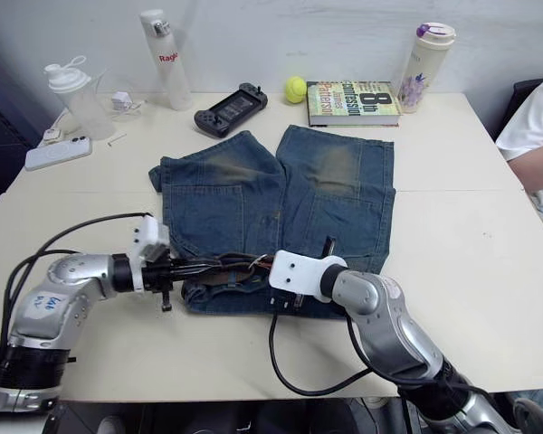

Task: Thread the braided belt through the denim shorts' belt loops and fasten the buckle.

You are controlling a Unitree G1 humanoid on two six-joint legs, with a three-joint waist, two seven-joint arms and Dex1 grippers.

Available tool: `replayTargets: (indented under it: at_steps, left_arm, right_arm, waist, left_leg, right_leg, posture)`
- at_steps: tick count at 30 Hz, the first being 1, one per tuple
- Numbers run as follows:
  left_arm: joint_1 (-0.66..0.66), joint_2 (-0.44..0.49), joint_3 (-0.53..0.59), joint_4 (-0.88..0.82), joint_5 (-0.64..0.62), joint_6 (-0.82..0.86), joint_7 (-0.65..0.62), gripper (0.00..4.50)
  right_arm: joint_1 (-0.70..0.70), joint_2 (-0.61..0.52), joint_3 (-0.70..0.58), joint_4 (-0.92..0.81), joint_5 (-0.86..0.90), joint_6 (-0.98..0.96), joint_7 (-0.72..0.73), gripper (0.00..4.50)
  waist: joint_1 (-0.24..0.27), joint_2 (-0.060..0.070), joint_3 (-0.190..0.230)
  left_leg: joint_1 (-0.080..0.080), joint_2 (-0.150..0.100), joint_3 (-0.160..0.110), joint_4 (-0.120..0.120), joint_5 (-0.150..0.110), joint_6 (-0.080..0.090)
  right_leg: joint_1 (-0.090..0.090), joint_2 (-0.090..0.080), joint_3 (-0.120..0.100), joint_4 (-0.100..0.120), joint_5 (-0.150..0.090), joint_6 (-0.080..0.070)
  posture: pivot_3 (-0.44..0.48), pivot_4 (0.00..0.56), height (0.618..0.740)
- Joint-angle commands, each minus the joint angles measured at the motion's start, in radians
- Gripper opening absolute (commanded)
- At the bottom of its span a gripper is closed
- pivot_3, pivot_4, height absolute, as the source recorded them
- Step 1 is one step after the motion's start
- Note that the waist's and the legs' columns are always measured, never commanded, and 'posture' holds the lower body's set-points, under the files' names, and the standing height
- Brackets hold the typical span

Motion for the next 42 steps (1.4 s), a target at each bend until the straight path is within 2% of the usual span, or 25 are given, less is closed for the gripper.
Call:
replayTargets:
  at_steps: [1,6,10,16,19,23,25,27,30,35,39,42]
  left_arm:
    - [0.036,0.023,-0.078,0.034,0.09,-0.109,-0.009,0.03]
    - [0.018,-0.002,-0.019,0.025,0.016,-0.065,0.004,0.03]
    - [0.045,0.048,-0.067,0.07,0.098,-0.127,-0.018,0.03]
    - [0.041,0.047,-0.11,0.102,0.155,-0.14,0.024,0.03]
    - [0.048,0.044,-0.125,0.107,0.165,-0.16,0.029,0.03]
    - [0.057,0.042,-0.14,0.109,0.172,-0.185,0.037,0.03]
    - [0.06,0.038,-0.145,0.114,0.176,-0.198,0.047,0.03]
    - [0.063,0.035,-0.153,0.121,0.185,-0.216,0.053,0.03]
    - [0.067,0.032,-0.163,0.127,0.188,-0.228,0.059,0.03]
    - [0.069,0.03,-0.171,0.139,0.191,-0.246,0.067,0.03]
    - [0.069,0.027,-0.162,0.151,0.182,-0.271,0.077,0.03]
    - [0.075,0.058,-0.122,0.171,0.174,-0.303,0.066,0.03]
  right_arm:
    - [0.011,-0.022,-0.052,-0.063,-0.012,0.001,-0.009,0.0]
    - [0.046,-0.044,-0.095,-0.071,-0.01,0.012,-0.021,0.0]
    - [0.053,-0.051,-0.123,-0.073,-0.002,0.009,-0.028,0.0]
    - [0.11,-0.109,-0.2,-0.093,0.016,-0.077,-0.026,0.0]
    - [0.213,-0.196,-0.301,-0.098,0.031,-0.192,-0.023,0.0]
    - [0.417,-0.301,-0.499,-0.064,0.046,-0.313,-0.024,0.0]
    - [0.555,-0.344,-0.637,-0.009,0.011,-0.291,-0.019,0.0]
    - [0.599,-0.317,-0.694,-0.011,0.017,-0.245,-0.036,0.0]
    - [0.573,-0.272,-0.692,-0.028,0.027,-0.206,-0.073,0.0]
    - [0.574,-0.302,-0.721,0.003,-0.004,-0.266,-0.095,0.0]
    - [0.572,-0.302,-0.662,-0.044,0.07,-0.429,-0.068,0.0]
    - [0.569,-0.299,-0.583,-0.087,0.103,-0.549,-0.04,0.0]
  waist:
    - [0.0,0.0,0.0]
    - [0.0,0.0,0.0]
    - [0.0,0.0,0.0]
    - [-0.002,0.0,0.0]
    - [0.0,0.0,0.0]
    - [0.003,0.002,-0.001]
    - [0.003,0.003,-0.001]
    - [0.01,0.004,-0.001]
    - [0.003,0.003,-0.002]
    - [0.005,0.004,-0.003]
    - [0.007,0.004,-0.003]
    - [0.002,0.005,-0.003]
  left_leg:
    - [0.0,0.0,0.0,0.0,0.0,0.0]
    - [0.0,0.0,0.0,0.0,0.0,0.0]
    - [0.0,0.0,0.0,0.0,0.0,0.0]
    - [0.0,0.0,0.001,0.0,0.0,0.0]
    - [0.001,0.0,0.001,-0.001,0.0,0.001]
    - [0.003,0.0,0.001,-0.001,-0.001,0.002]
    - [0.004,0.0,0.001,-0.001,-0.001,0.002]
    - [0.011,0.0,0.0,-0.003,-0.003,0.003]
    - [0.016,0.0,0.001,-0.006,-0.004,0.003]
    - [0.018,-0.001,0.002,-0.01,-0.004,0.002]
    - [0.018,-0.001,0.002,-0.013,-0.002,0.0]
    - [0.019,-0.001,0.002,-0.014,-0.002,0.0]
  right_leg:
    - [0.0,0.0,0.0,0.0,0.0,0.0]
    - [0.0,0.0,0.0,0.0,0.0,0.0]
    - [0.0,0.0,0.0,-0.001,0.0,0.0]
    - [-0.001,0.0,0.0,-0.001,0.0,0.0]
    - [-0.001,0.0,0.001,-0.001,0.0,0.0]
    - [0.002,-0.001,0.001,-0.003,0.0,0.0]
    - [0.005,-0.001,0.001,-0.007,0.0,0.0]
    - [0.013,-0.001,0.0,-0.01,0.0,0.001]
    - [0.018,-0.001,0.001,-0.012,-0.001,0.001]
    - [0.017,-0.001,0.003,-0.012,-0.001,0.001]
    - [0.017,-0.001,0.003,-0.013,-0.001,0.001]
    - [0.017,0.0,0.003,-0.012,-0.001,0.001]
  posture:
    - [0.0,0.15,0.74]
    - [0.0,0.15,0.74]
    - [0.0,0.15,0.74]
    - [0.0,0.15,0.74]
    - [0.0,0.15,0.74]
    - [0.0,0.15,0.74]
    - [0.0,0.15,0.74]
    - [0.0,0.15,0.74]
    - [0.0,0.15,0.74]
    - [0.0,0.15,0.74]
    - [0.0,0.15,0.74]
    - [0.0,0.15,0.74]
